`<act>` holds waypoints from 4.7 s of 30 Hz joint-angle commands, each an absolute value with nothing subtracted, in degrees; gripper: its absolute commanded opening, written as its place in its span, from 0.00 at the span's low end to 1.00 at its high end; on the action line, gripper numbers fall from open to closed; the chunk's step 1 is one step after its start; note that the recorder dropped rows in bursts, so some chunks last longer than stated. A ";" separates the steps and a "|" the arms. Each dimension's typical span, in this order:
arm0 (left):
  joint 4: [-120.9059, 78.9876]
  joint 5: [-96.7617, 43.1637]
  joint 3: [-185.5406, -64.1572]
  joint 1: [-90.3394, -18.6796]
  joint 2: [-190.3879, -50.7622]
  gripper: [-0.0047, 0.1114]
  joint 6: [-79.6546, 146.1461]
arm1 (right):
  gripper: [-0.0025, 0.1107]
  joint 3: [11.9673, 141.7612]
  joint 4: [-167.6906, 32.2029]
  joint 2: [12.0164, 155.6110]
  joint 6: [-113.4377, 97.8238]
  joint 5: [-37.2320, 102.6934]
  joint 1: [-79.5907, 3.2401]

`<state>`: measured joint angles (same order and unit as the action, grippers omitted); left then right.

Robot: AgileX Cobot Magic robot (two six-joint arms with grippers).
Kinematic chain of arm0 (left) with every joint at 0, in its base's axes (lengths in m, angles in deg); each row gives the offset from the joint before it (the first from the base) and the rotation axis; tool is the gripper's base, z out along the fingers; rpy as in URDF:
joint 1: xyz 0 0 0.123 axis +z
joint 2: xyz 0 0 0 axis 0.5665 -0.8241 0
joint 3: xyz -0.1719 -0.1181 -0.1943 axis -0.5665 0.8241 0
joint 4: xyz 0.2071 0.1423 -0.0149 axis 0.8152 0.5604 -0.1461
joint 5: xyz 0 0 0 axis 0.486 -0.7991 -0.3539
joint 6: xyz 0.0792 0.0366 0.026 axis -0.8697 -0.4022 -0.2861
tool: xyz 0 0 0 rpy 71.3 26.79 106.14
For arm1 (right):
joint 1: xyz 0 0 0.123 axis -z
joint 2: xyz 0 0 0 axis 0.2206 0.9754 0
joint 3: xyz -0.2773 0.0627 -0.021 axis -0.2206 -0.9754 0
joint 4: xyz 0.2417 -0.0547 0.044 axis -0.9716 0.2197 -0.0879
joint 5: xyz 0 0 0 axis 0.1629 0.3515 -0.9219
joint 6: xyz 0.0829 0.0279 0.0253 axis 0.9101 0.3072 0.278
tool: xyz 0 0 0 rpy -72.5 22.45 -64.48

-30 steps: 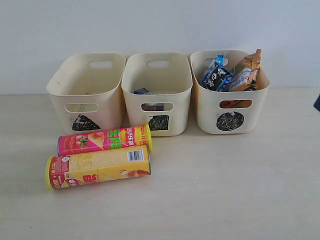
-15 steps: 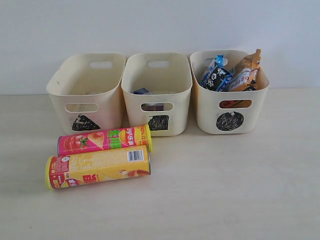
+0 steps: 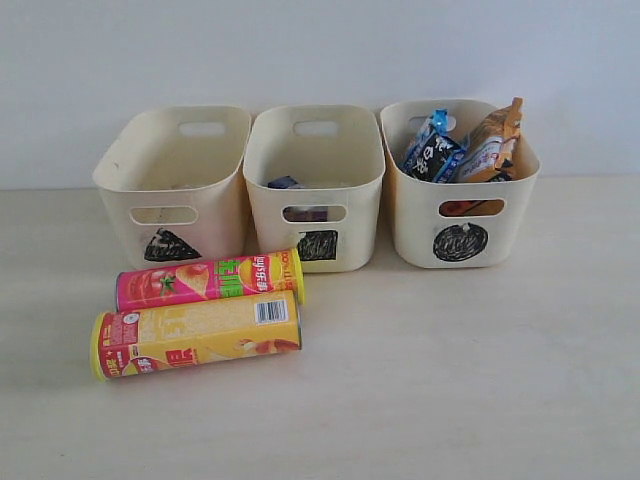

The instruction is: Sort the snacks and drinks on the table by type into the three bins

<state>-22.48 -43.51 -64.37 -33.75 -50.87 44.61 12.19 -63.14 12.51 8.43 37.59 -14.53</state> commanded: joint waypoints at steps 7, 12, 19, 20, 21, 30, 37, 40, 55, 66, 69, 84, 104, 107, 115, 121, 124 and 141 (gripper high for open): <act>-22.43 -43.37 -64.16 -33.51 -50.76 0.07 44.28 | 0.02 11.97 -62.70 12.02 5.45 37.97 -14.60; -22.43 -43.37 -64.16 -33.51 -50.76 0.07 44.28 | 0.02 11.97 -62.70 12.02 5.45 39.80 -14.60; -22.43 -43.37 -64.16 -33.51 -50.76 0.07 44.28 | 0.02 11.97 -62.70 12.02 5.70 42.86 -14.60; -22.43 -43.37 -64.16 -33.51 -50.76 0.07 44.28 | 0.02 11.97 -62.70 12.02 5.91 43.04 -14.60; -22.43 -43.37 -64.16 -33.51 -50.76 0.07 43.87 | 0.02 11.97 -62.70 12.02 6.31 43.56 -14.60; -22.43 -43.37 -64.16 -33.51 -50.76 0.07 39.96 | 0.02 11.97 -62.70 12.02 14.68 49.45 -14.60; -22.43 -43.37 -64.16 -33.51 -50.76 0.07 39.96 | 0.02 11.97 -62.70 12.02 10.29 52.78 -14.60; -22.43 -43.37 -64.16 -33.51 -50.76 0.07 39.96 | 0.02 11.97 -62.70 12.02 5.56 52.78 -14.60; -27.31 -22.30 -64.16 -33.51 -50.76 0.07 46.91 | 0.02 11.97 -62.63 12.02 0.90 52.78 -14.60; -23.81 10.44 -65.99 -33.51 -50.76 0.07 72.01 | 0.02 11.97 -62.64 12.02 1.02 52.68 -14.60; -19.33 15.93 -71.98 -33.51 -53.20 0.07 73.58 | 0.02 11.97 -62.64 12.02 1.02 52.68 -14.60; 12.52 -4.71 -99.18 -34.35 -82.91 0.07 74.15 | 0.02 11.97 -62.64 12.02 1.14 52.68 -14.60; -11.44 -84.86 -132.62 -60.58 -128.39 0.07 17.66 | 0.02 11.97 -62.64 12.02 1.14 52.68 -14.60; -10.26 -87.31 -132.62 -63.91 -132.52 0.07 13.51 | 0.02 11.97 -62.64 12.02 1.32 52.68 -14.60; -11.00 -88.26 -132.62 -66.56 -141.66 0.49 3.62 | 0.02 11.97 -62.64 12.02 1.32 52.68 -14.60; -11.39 -84.69 -132.62 -66.56 -149.12 0.77 0.17 | 0.02 11.97 -62.64 12.02 1.32 52.68 -14.60; -12.18 -83.27 -132.62 -66.56 -151.69 0.77 -2.44 | 0.02 11.97 -62.64 12.02 1.32 52.68 -14.60; -12.52 -67.05 -132.62 -66.56 -159.75 0.77 -4.45 | 0.02 11.97 -62.64 12.02 1.32 52.68 -14.60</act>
